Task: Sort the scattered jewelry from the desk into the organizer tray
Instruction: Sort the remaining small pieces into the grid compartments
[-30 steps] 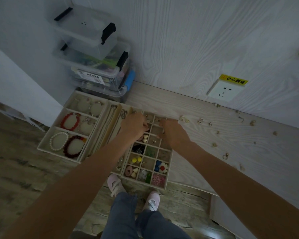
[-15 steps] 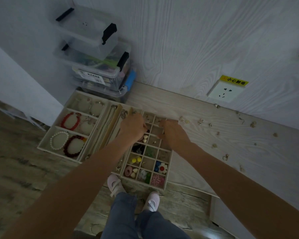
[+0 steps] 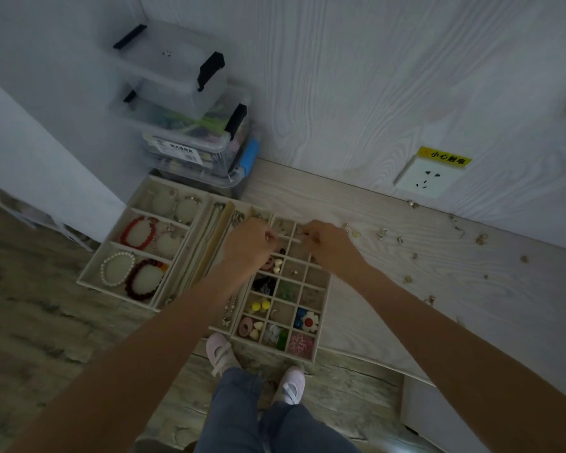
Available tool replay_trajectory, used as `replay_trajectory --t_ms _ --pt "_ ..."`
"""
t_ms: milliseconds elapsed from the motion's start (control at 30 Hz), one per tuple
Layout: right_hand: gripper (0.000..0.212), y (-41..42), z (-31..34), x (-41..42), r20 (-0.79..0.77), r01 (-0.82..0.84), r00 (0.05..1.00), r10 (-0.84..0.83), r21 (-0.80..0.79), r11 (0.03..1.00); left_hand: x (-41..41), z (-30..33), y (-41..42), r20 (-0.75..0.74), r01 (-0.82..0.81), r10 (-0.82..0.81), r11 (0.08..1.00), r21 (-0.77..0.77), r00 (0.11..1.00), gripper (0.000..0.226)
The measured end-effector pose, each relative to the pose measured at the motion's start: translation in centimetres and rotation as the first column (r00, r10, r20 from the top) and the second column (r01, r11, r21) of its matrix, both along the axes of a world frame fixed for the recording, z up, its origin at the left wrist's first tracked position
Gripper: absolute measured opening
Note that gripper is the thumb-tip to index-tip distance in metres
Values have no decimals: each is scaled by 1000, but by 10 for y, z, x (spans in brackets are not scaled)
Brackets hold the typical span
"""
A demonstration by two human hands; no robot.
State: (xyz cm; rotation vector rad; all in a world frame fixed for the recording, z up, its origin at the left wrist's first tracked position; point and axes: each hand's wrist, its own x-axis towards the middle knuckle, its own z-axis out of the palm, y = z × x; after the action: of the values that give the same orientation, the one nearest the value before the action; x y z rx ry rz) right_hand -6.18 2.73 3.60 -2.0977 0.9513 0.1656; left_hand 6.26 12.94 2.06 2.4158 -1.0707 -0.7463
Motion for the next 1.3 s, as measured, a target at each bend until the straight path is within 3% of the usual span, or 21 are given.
replay_trajectory --t_ms 33,100,200,300,567,833,900,967,1067,1200,1300 --pt "31 -1 3 1 68 120 989 -133 173 978 0 2 1 -5 -11 11 999 -53 1000 19" --pt "29 -4 9 1 141 251 917 -374 525 813 -2 9 3 5 -21 22 984 -180 1000 18" --pt "34 -2 16 -2 173 195 891 -420 690 697 -7 19 3 -26 17 -28 943 -332 999 16" --pt "37 1 16 -3 229 151 877 -423 704 694 -9 21 2 -89 61 -99 932 -358 991 18" --pt "46 7 16 4 239 139 891 -386 667 732 -9 23 6 -194 11 -68 959 -283 979 13" --pt "25 7 12 6 247 163 913 -325 511 844 -6 30 9 -451 -204 65 941 -268 890 16" --pt "24 6 12 7 252 172 922 -295 415 893 -7 30 9 -496 -217 60 940 -264 866 20" --pt "25 5 12 6 253 189 915 -313 418 888 -8 30 10 -530 -217 46 940 -264 847 19" --pt "21 6 12 4 274 198 893 -357 474 858 -7 28 10 -551 -232 54 937 -259 833 15" --pt "23 8 9 7 318 215 884 -342 374 902 -6 27 8 -545 -263 88 931 -253 834 9" --pt "21 6 9 8 319 212 870 -376 446 869 -7 29 7 -557 -303 104 912 -277 824 7"
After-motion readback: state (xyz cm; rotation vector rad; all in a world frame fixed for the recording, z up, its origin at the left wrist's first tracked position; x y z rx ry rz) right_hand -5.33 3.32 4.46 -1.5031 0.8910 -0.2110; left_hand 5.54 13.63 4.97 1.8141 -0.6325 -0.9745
